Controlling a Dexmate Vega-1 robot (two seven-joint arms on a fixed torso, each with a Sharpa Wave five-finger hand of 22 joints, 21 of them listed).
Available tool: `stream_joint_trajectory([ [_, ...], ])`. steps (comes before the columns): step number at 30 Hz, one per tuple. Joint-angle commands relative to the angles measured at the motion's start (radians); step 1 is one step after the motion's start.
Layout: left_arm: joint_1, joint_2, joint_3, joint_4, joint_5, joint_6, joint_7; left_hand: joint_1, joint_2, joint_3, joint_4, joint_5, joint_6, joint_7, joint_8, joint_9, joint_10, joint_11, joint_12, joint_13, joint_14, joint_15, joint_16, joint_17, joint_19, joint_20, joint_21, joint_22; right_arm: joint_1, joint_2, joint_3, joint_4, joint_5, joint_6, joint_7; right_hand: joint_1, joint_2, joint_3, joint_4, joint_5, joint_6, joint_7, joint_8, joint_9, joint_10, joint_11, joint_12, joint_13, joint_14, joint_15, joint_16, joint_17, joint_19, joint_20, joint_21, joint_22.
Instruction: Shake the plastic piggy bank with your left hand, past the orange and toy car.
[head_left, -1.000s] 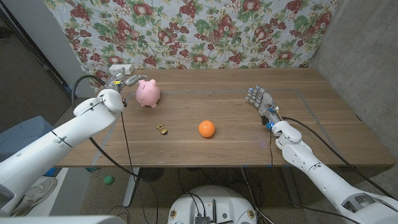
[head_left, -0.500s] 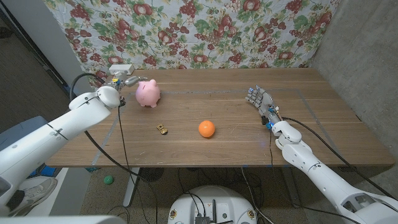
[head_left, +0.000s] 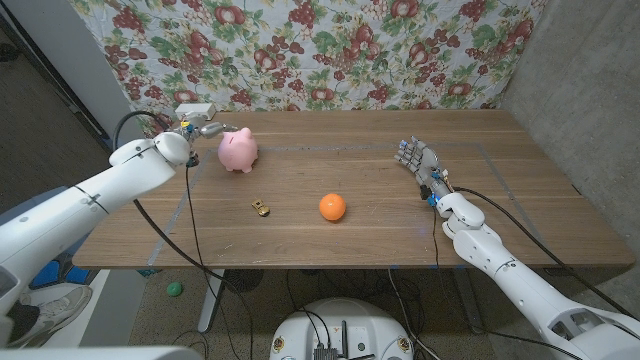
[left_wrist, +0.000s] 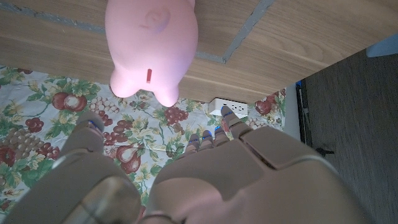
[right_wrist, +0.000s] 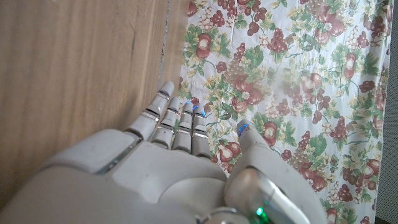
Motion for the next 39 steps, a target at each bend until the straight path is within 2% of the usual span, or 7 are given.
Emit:
stream_joint_trajectory([
  [1, -0.053, -0.025, 0.052, 0.023, 0.026, 0.059, -0.014, 0.02, 0.002, 0.0, -0.007, 0.007, -0.008, -0.003, 0.013, 0.004, -0.025, -0.005, 0.007, 0.001, 0.02, 0.004, 0.012, 0.001, 0.018, 0.005, 0.006, 0.001, 0.012, 0.007, -0.001, 0.023, 0.005, -0.001, 0.013, -0.005, 0.005, -0.001, -0.005, 0.006, 0.008, 0.001, 0.004, 0.004, 0.007, 0.001, -0.002, 0.002, 0.009, 0.001, 0.002, 0.005, 0.005, -0.004, -0.007, 0.002],
  [11, -0.07, -0.051, 0.063, 0.044, 0.013, 0.088, -0.01, 0.03, -0.001, -0.001, -0.007, 0.007, -0.009, 0.006, 0.015, 0.004, -0.022, 0.004, 0.007, 0.002, 0.029, 0.01, 0.012, 0.001, 0.032, 0.007, 0.007, 0.001, 0.017, 0.007, 0.003, 0.036, 0.01, -0.001, 0.021, -0.006, 0.005, -0.001, -0.005, 0.006, 0.008, 0.001, 0.004, 0.004, 0.008, 0.003, -0.002, 0.002, 0.011, 0.002, 0.002, 0.005, 0.006, -0.003, -0.01, 0.002],
  [25, -0.123, -0.091, 0.115, 0.086, 0.022, 0.124, -0.015, 0.042, -0.003, -0.003, -0.008, 0.007, -0.022, 0.005, 0.012, 0.004, -0.03, 0.009, 0.002, 0.002, 0.029, 0.016, 0.008, 0.001, 0.038, 0.009, 0.003, 0.001, 0.017, 0.006, 0.009, 0.046, 0.016, 0.002, 0.027, -0.009, 0.006, 0.0, -0.004, 0.006, 0.01, 0.002, 0.004, 0.004, 0.008, 0.0, -0.002, 0.002, 0.01, -0.001, 0.002, 0.006, 0.009, -0.003, -0.014, 0.002],
  [39, -0.138, -0.15, 0.134, 0.101, 0.02, 0.235, 0.052, 0.058, 0.0, -0.003, -0.007, 0.007, -0.044, 0.011, 0.007, 0.004, -0.037, 0.014, -0.002, 0.003, 0.036, 0.02, 0.007, 0.001, 0.049, 0.015, 0.002, 0.001, 0.023, 0.006, 0.013, 0.064, 0.023, 0.002, 0.039, -0.012, 0.006, 0.0, -0.004, 0.005, 0.01, 0.002, 0.004, 0.004, 0.012, 0.006, -0.001, 0.002, 0.011, 0.003, 0.001, 0.006, 0.011, -0.003, -0.019, 0.002],
])
